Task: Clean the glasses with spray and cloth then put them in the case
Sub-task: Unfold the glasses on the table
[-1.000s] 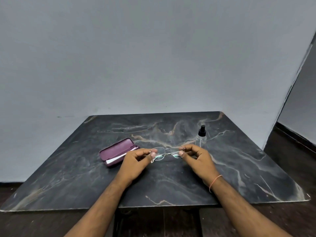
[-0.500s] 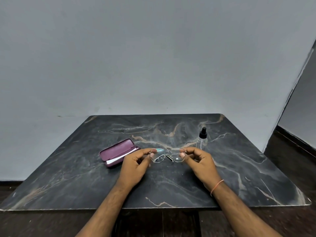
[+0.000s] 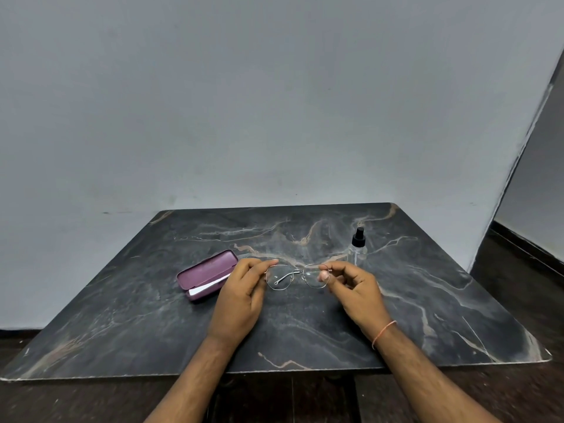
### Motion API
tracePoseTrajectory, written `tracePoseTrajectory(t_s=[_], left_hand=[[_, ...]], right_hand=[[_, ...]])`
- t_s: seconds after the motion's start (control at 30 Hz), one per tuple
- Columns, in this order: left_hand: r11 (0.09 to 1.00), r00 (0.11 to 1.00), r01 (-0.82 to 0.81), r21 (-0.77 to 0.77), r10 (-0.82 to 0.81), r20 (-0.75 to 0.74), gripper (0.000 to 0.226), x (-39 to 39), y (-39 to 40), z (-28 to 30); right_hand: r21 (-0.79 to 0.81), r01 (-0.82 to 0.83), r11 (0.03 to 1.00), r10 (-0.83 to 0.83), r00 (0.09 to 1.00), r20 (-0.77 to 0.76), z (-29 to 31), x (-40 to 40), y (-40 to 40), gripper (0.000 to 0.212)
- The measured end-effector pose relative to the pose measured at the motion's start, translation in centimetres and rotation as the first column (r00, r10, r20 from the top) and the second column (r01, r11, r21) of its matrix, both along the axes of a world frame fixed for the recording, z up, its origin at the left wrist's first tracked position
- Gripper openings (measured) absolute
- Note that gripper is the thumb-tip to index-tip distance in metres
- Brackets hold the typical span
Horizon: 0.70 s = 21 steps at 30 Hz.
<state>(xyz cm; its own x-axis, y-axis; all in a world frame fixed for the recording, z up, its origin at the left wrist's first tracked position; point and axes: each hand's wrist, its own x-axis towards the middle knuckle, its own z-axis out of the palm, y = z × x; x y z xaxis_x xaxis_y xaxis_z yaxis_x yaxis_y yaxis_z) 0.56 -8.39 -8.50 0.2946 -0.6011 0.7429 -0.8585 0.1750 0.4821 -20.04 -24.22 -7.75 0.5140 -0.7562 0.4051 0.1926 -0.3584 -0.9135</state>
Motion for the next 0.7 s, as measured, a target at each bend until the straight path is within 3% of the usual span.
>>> tracePoseTrajectory(t_s=[0.3, 0.5, 0.7], left_hand=[[0.987, 0.998, 0.036, 0.157, -0.042, 0.036, 0.045, -1.0, 0.5, 0.5], [0.981, 0.996, -0.043, 0.187, 0.027, 0.089, 0.045, -1.0, 0.5, 0.5], [0.979, 0.995, -0.042, 0.202, 0.021, 0.101, 0.038, -0.9, 0.5, 0.3]], right_hand=[[-0.041, 0.042, 0.998, -0.040, 0.998, 0.050, -0.4, 0.0, -0.1, 0.023], [-0.286, 0.275, 0.918, -0.291, 0.957, -0.012, -0.9, -0.3, -0.1, 0.021], [-0.387, 0.333, 0.860, -0.379, 0.924, -0.046, -1.0, -0.3, 0.1, 0.018]])
